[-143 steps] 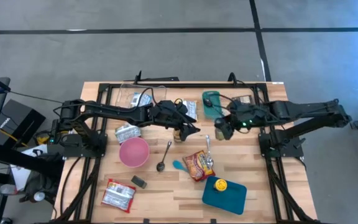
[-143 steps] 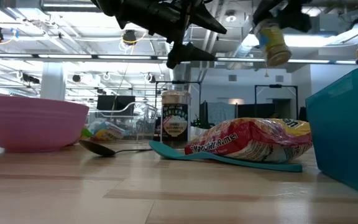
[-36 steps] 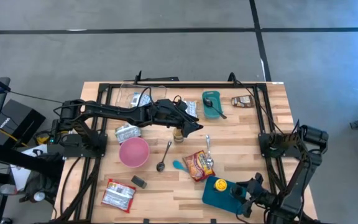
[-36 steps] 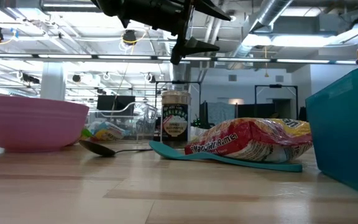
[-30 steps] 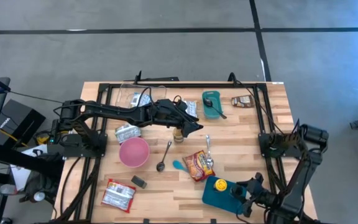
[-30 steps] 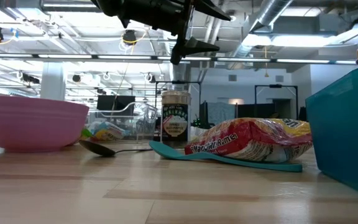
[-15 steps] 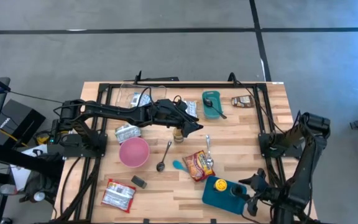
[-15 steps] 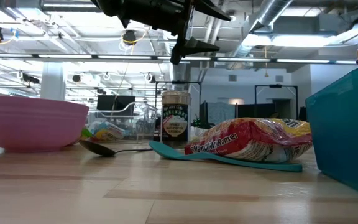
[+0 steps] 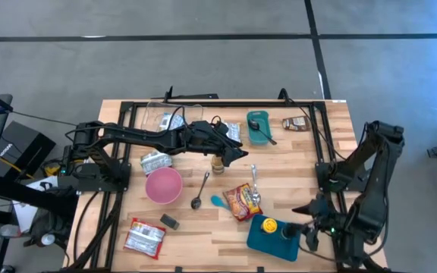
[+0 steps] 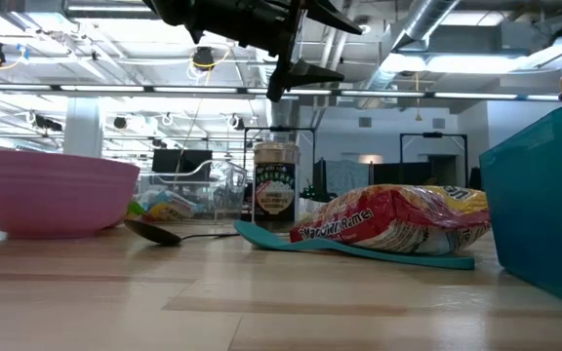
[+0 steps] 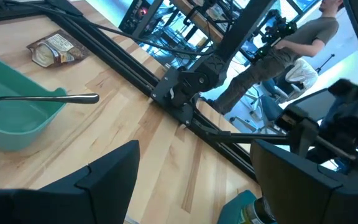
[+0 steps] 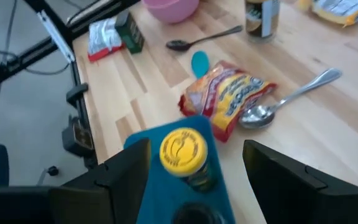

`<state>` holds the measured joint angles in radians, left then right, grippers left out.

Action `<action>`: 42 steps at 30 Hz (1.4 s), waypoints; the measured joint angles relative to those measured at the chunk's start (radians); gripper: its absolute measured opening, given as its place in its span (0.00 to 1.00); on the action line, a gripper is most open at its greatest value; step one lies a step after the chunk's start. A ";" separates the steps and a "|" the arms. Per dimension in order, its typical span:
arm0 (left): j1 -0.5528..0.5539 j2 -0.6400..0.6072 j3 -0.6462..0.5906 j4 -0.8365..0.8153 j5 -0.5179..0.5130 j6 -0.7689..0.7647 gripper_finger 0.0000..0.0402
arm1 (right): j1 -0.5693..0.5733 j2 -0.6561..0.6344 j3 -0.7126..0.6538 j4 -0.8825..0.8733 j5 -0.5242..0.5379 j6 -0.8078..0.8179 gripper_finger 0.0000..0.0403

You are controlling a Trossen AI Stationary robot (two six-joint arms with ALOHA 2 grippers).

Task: Pick & Place Food Item
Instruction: Put the silver spoon into the green bin

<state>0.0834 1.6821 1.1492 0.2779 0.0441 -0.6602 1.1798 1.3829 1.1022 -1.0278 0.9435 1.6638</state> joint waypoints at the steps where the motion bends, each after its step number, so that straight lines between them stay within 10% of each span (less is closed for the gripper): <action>1: 0.000 0.000 0.000 0.000 0.000 0.000 0.75 | -0.008 -0.014 0.000 -0.008 0.000 0.000 0.62; 21: 0.002 -0.116 -0.001 -0.097 -0.044 0.110 0.75 | -0.245 -0.147 0.000 -0.034 -0.006 -0.041 0.62; 42: 0.002 -0.408 0.000 -0.529 -0.218 0.238 0.75 | -0.760 -0.118 0.000 0.023 -0.566 -0.071 0.62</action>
<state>0.0856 1.2739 1.1496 -0.2511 -0.1741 -0.4225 0.4202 1.2650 1.1022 -1.0047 0.3779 1.5927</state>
